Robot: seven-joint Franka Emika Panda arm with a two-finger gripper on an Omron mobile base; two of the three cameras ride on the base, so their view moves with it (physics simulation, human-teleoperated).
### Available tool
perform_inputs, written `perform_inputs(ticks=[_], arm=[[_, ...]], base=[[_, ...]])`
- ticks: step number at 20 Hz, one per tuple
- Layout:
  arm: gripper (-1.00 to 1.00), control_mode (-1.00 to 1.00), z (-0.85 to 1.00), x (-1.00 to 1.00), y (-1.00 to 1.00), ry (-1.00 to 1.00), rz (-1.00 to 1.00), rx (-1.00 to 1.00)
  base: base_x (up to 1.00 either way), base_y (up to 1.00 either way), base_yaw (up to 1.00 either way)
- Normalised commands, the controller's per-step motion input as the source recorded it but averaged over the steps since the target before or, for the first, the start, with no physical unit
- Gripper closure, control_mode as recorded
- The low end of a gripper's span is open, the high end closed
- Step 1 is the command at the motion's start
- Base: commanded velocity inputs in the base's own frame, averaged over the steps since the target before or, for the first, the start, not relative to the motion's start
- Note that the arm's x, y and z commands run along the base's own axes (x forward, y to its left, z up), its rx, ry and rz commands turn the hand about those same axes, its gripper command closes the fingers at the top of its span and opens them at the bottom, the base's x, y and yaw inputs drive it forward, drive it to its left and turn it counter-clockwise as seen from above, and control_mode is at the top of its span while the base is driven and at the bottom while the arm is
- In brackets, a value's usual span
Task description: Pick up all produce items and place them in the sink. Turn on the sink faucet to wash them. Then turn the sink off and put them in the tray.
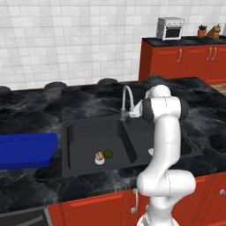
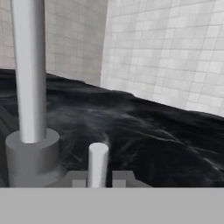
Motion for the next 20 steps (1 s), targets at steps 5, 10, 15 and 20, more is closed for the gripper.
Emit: perform_inputs(ticks=[5,10,15,20], arm=[[1.0,-1.0,-0.09,0.04,-0.73,0.03,-0.02,0.05],[1.0,-1.0,-0.15,0.06,-0.75,0.06,0.0,0.08],[1.0,-1.0,-0.19,0.09,-0.73,0.08,0.0,0.08],[1.0,-1.0,-0.22,0.07,-0.73,0.07,0.0,0.08]], base=[[0.0,0.0,0.0],[0.0,0.0,0.0],[0.0,0.0,0.0],[0.0,0.0,0.0]])
